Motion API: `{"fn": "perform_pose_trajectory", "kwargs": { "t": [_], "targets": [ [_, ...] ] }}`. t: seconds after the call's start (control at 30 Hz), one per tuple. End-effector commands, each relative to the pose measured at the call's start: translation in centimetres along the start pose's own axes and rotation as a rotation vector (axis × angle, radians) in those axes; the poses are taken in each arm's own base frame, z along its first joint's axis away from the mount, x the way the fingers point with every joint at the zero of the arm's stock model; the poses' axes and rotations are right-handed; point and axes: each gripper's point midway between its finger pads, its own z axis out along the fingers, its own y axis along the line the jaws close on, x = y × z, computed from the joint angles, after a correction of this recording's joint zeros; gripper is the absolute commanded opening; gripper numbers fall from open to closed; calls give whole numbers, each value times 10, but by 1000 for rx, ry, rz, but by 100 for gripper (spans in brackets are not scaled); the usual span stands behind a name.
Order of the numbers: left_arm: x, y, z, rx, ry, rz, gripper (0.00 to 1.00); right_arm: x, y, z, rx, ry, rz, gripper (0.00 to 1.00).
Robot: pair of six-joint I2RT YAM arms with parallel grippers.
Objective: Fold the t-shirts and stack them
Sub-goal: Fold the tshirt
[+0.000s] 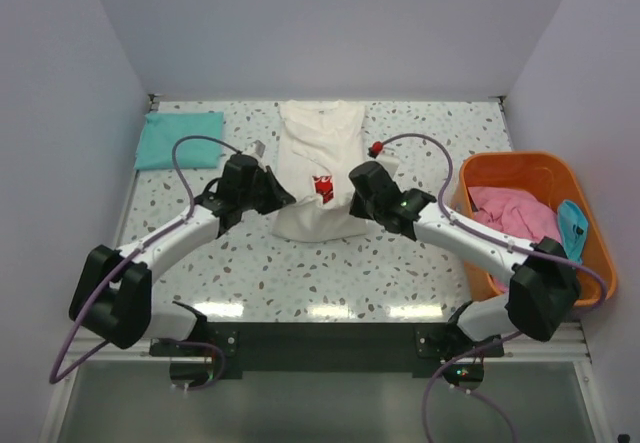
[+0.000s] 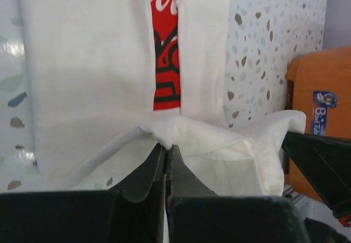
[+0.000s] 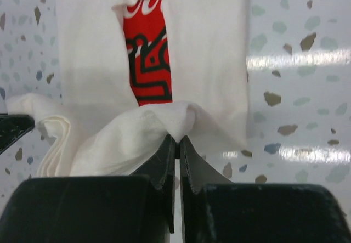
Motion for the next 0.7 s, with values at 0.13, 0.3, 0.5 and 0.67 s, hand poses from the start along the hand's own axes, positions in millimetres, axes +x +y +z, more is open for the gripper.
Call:
{"fn": "perform_pose_trajectory", "kwargs": {
  "t": [0.13, 0.3, 0.5, 0.67],
  "targets": [
    [-95, -14, 32, 94, -193, -1, 0, -81, 10, 51, 15, -100, -12, 0],
    [-125, -14, 60, 58, -200, 51, 0, -109, 7, 93, 44, -94, -17, 0],
    [-146, 2, 84, -29, -218, 60, 0, -129, 5, 123, 51, -87, -33, 0],
    [-156, 16, 99, -64, -231, 62, 0, -132, -4, 141, 71, -76, -40, 0]
  ]
}}
